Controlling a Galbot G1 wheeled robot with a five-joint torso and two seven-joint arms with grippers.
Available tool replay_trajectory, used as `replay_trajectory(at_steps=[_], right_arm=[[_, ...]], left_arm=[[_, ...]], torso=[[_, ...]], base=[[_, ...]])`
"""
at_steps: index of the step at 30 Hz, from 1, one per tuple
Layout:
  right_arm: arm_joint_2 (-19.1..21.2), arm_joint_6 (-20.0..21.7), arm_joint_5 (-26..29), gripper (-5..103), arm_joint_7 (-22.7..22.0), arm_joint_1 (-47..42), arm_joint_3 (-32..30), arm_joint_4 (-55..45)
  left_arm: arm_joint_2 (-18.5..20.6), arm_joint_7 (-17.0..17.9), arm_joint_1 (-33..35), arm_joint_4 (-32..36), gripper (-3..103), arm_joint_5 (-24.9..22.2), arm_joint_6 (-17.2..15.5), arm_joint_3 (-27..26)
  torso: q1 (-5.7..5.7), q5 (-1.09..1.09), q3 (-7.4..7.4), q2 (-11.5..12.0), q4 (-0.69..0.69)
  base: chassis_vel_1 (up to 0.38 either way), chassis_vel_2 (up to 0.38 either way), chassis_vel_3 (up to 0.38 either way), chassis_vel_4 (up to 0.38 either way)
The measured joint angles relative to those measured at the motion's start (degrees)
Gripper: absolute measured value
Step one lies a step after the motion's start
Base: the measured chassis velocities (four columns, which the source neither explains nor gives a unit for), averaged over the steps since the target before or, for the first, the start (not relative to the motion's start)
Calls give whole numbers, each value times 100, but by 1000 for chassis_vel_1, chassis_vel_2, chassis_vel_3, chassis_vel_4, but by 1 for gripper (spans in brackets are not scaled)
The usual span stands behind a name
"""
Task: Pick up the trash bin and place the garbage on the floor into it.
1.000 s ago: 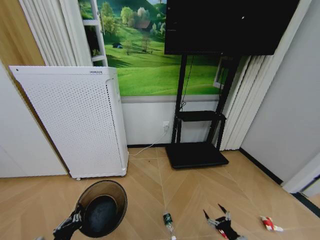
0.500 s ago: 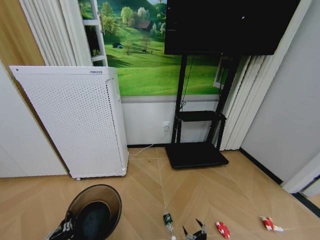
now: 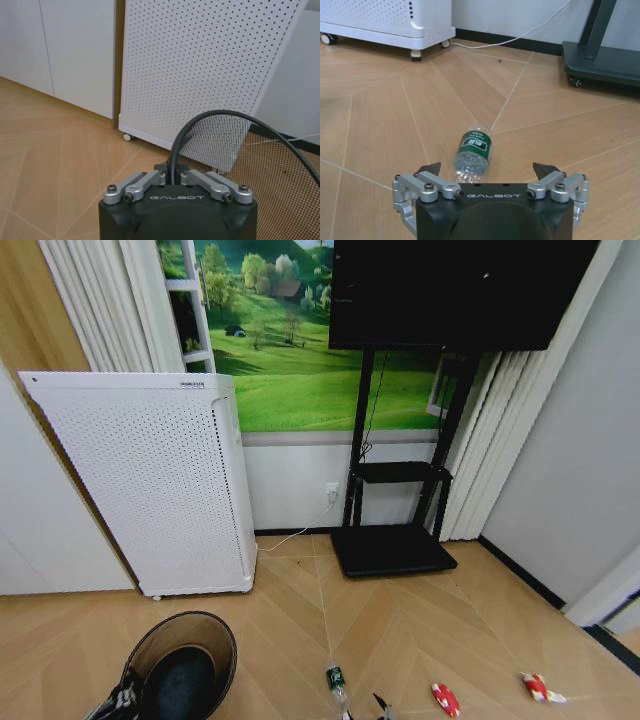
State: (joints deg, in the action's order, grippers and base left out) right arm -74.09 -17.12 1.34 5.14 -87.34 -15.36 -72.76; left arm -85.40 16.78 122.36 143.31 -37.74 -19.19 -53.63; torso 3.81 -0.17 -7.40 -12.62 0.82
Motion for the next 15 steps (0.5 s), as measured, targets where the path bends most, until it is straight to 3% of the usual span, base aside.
replay_trajectory(at_steps=[3,5,7,9,15], right_arm=[[-9,0,7,100,-19,47,1,45],[9,-85,119,100,-98,156,5,58],[27,-97,155,100,-124,195,-5,48],[142,-96,223,100,-190,331,-116,-50],[356,-90,321,100,-176,421,-250,-182]], left_arm=[[-10,-7,-6,-1,7,15,3,14],[-41,-8,-32,-3,7,74,4,58],[-55,-9,-38,-2,7,99,6,73],[-83,-17,-52,-5,7,172,10,122],[-87,-19,-120,-5,7,224,16,156]], torso=[[0,7,0,0,1],[0,33,-1,2,4],[0,35,-1,2,3],[0,19,-1,2,2],[0,18,-1,2,2]], base=[[0,0,0,0],[0,0,0,0],[0,0,0,0],[0,0,0,0],[0,0,0,0]])
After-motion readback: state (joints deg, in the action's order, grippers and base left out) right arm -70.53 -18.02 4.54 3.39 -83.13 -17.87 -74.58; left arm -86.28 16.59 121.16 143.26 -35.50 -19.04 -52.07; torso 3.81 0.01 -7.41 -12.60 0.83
